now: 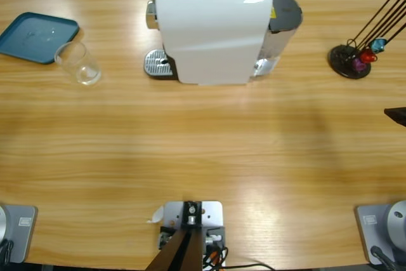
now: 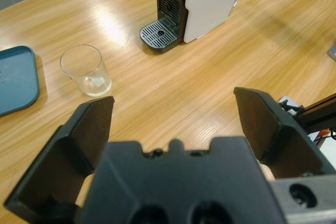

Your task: Pour coffee

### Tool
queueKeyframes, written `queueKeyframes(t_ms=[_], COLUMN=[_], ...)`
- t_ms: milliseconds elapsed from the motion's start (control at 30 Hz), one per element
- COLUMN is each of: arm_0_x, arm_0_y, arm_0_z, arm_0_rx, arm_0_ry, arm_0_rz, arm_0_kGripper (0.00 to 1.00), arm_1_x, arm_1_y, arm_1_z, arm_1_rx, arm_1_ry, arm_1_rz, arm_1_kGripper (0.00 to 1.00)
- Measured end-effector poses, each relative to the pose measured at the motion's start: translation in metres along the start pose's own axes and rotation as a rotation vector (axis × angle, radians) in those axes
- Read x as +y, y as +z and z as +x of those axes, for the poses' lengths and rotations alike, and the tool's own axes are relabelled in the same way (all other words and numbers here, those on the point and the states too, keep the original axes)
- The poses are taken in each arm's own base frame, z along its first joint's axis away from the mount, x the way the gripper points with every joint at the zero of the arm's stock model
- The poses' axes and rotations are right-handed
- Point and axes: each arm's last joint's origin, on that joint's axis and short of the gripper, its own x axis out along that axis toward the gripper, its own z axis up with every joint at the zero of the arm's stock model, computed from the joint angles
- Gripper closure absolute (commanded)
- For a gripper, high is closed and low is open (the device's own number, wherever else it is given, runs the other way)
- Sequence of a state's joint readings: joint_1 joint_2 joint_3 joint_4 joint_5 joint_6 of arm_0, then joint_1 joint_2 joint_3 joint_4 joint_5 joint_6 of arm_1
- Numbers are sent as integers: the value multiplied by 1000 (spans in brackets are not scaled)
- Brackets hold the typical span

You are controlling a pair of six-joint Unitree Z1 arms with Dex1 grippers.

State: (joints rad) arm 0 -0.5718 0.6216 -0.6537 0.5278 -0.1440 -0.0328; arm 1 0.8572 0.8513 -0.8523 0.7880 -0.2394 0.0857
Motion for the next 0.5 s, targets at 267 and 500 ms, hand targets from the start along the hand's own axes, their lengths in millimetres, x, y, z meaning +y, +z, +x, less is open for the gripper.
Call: queueKeyframes(t_ms=[267, 500], arm_0_x=[0, 0], arm_0_y=[0, 4], arm_0_z=[0, 0], arm_0_rx=[0, -13], arm_0_ry=[0, 10], arm_0_rz=[0, -1], arm_0_kGripper=[0, 0], arm_1_x=[0, 0], arm_1_y=[0, 0], arm_1_z=[0, 0], arm_1_rx=[0, 0], arm_1_ry=[0, 0], arm_1_rz=[0, 0], arm_1_kGripper=[0, 0])
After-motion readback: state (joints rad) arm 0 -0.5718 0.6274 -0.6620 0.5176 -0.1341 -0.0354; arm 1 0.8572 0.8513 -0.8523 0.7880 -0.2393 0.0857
